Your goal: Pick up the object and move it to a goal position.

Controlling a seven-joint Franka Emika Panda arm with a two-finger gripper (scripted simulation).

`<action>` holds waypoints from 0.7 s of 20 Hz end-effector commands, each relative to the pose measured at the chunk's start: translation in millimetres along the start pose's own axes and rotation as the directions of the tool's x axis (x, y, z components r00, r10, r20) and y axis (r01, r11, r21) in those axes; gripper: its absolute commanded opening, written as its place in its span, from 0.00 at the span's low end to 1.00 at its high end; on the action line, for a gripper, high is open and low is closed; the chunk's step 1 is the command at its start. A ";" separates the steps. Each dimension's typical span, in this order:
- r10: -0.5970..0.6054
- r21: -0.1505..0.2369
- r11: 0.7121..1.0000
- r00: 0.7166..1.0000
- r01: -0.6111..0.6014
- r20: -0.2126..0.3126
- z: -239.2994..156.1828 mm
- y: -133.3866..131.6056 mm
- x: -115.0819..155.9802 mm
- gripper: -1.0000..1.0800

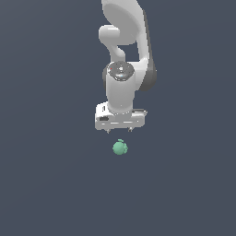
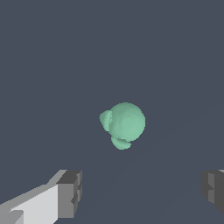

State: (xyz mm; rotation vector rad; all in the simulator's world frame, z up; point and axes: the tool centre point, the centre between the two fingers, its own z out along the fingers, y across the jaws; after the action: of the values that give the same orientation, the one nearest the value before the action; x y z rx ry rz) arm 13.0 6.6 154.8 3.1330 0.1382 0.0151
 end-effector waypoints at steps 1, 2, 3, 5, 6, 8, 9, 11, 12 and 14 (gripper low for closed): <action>-0.051 -0.001 0.999 0.999 0.051 0.002 6.0 0.3 3.0 0.96; -0.074 -0.001 0.997 0.997 0.074 0.002 8.8 0.4 4.5 0.96; -0.099 -0.002 0.995 0.995 0.099 0.003 11.8 0.5 6.0 0.96; -0.153 -0.002 0.988 0.988 0.153 0.004 18.2 0.7 9.2 0.96; -0.181 -0.001 0.983 0.983 0.181 0.005 21.7 0.7 10.9 0.96; -0.238 -0.001 0.971 0.971 0.238 0.006 28.7 0.9 14.2 0.96; -0.266 0.000 0.964 0.964 0.266 0.007 32.2 1.0 15.8 0.96; -0.317 0.001 0.949 0.949 0.317 0.007 38.7 1.1 18.7 0.96; -0.340 0.002 0.941 0.941 0.340 0.007 41.7 1.2 20.0 0.96; -0.381 0.004 0.925 0.925 0.381 0.007 47.2 1.2 22.4 0.96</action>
State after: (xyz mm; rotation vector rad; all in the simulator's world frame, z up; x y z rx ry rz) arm 33.7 7.0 112.0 3.0590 0.6876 0.0005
